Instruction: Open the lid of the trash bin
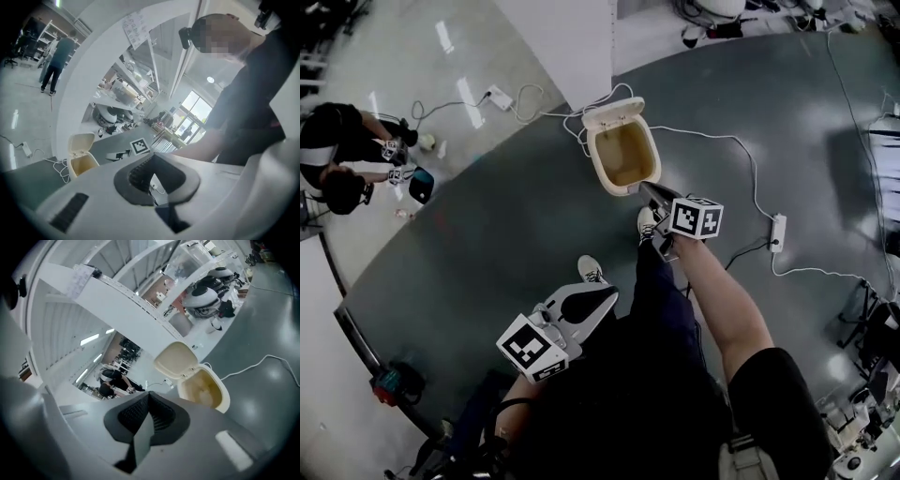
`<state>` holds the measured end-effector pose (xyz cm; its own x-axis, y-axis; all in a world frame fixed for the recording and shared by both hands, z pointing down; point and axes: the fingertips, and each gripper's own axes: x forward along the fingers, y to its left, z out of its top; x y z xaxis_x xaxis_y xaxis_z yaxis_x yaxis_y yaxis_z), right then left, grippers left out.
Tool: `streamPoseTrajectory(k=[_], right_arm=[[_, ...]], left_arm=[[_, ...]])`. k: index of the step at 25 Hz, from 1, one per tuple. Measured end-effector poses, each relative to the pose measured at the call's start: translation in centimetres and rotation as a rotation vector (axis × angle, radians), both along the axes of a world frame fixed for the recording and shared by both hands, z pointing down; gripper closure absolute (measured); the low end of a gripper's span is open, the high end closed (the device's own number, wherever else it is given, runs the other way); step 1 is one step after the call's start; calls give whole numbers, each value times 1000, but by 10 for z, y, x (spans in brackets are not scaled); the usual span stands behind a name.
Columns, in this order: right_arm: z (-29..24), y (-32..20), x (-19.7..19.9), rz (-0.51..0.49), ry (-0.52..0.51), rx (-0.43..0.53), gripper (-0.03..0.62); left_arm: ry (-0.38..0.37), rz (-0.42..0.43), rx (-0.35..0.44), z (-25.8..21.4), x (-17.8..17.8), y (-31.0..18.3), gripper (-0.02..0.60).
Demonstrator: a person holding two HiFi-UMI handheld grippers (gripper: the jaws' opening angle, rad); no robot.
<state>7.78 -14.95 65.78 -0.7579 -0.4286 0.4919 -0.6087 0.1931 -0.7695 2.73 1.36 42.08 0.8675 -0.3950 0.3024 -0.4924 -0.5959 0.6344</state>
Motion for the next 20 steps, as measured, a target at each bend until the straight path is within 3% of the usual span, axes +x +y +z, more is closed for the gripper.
streamPoseTrajectory(k=[5,13,20], right_arm=[[-126,-1,-13,8,-130,169,588],[-288,57,-33,-135,-113,453,588],[-376,128,-50,-185,-131,636,588]], left_arm=[[64,-22,73,-41,-16,-18,580],[124,-5,176,-93,-36,-13,580],[167,-4,253,-129,-47,5,580]])
